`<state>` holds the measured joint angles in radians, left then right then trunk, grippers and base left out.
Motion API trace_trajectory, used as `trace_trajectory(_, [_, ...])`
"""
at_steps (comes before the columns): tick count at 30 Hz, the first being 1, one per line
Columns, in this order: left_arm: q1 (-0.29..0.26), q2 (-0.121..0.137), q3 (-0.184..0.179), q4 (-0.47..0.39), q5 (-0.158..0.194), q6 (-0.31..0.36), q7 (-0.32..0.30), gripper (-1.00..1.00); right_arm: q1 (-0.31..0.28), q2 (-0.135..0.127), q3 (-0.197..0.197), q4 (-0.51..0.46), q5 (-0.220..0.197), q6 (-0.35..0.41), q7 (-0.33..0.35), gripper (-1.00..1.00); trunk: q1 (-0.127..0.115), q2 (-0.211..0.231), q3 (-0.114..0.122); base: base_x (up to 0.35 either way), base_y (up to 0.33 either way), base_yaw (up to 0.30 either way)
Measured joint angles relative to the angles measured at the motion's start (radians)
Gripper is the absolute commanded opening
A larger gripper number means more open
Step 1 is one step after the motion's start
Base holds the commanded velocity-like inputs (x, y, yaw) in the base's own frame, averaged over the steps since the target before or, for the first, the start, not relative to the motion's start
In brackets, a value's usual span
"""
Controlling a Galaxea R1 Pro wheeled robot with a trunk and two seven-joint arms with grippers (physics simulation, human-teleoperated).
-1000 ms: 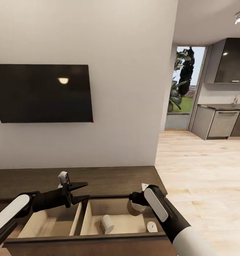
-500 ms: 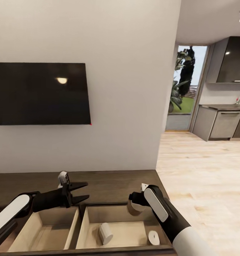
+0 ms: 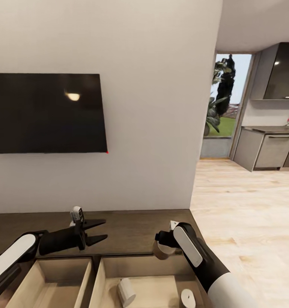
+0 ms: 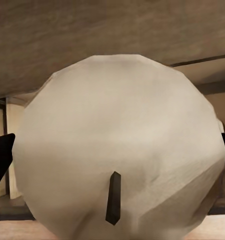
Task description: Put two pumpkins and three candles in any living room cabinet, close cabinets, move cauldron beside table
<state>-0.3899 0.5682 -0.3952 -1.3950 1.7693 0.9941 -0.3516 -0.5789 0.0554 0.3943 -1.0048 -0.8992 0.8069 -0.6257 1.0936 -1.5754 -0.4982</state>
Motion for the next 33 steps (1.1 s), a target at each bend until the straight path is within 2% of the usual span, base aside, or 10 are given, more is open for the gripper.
trace_trajectory(33, [0.0, 0.0, 0.0, 0.005, 0.0, 0.0, 0.0, 1.0, 0.0, 0.0, 0.0, 0.001, -0.001, 0.004, 0.001, -1.0, 0.0, 0.0, 0.0, 0.024, 0.0, 0.0])
